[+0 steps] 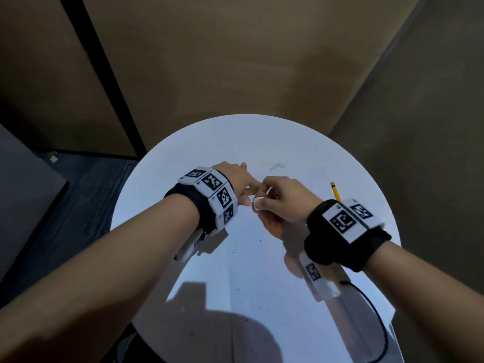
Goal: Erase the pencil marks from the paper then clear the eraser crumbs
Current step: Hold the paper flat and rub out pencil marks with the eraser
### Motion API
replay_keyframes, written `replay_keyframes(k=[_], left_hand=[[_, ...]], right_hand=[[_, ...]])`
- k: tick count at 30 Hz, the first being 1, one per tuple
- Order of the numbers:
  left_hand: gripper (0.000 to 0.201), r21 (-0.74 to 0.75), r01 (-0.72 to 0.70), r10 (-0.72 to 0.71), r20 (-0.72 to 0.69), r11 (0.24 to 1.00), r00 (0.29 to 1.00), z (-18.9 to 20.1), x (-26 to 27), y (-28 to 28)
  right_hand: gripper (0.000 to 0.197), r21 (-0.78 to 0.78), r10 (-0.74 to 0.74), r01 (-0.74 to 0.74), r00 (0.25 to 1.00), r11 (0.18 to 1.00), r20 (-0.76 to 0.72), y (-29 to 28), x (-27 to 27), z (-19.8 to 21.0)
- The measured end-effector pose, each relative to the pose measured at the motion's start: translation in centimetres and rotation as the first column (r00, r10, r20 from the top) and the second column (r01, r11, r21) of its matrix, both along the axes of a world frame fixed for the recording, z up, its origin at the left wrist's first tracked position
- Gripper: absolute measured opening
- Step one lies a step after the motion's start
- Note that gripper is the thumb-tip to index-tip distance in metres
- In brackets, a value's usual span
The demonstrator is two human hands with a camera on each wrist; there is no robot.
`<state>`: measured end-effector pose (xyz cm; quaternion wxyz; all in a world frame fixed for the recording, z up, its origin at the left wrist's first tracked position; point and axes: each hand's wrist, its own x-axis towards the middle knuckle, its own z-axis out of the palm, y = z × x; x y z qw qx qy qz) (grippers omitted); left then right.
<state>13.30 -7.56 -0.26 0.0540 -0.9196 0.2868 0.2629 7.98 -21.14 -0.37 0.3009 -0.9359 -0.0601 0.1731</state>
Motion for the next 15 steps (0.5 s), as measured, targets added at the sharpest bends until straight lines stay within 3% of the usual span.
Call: replay_keyframes(k=[2,4,7,9,11,13,15], left_hand=[[0.037,0.009,-0.026,0.025,0.021,1.000,0.999,0.0,0.0,-0.2],[0.048,0.020,-0.047,0.046,0.038,0.999,0.998,-0.3,-0.1,-0.2],[0.052,-0.010,-0.036,0.037,0.031,0.999,0.999,-0.4,-0.1,-0.1],[0.048,-0.004,-0.049,0.049,0.023,0.999,0.999,-0.4,-0.1,-0.1],[0.041,-0.007,-0.059,0.060,0.015,0.998,0.998,-0.4,-0.1,-0.2],[0.048,-0.016,-0.050,0.050,0.012,0.999,0.999,-0.6,-0.1,-0.2],[0.056,-0.019,-0.044,0.044,0.000,0.999,0.999,-0.5,-0.1,-0.1]], right_hand=[[0.004,-0.033,0.039,-0.037,0.998,0.999,0.056,0.7,-0.4,-0.3],[0.017,-0.056,0.122,-0.118,0.990,0.991,0.073,0.9,-1.1,-0.3],[0.014,-0.101,0.206,-0.210,0.977,0.972,-0.051,0.4,-1.1,0.5],[0.019,-0.096,0.180,-0.183,0.983,0.978,-0.047,0.3,-0.6,0.7],[0.008,-0.072,0.102,-0.100,0.995,0.992,0.021,0.2,-0.5,0.6],[0.021,-0.073,0.118,-0.115,0.992,0.991,0.042,0.2,-1.1,0.1],[0.012,-0.103,0.172,-0.173,0.985,0.979,-0.025,-0.1,-1.6,0.3]])
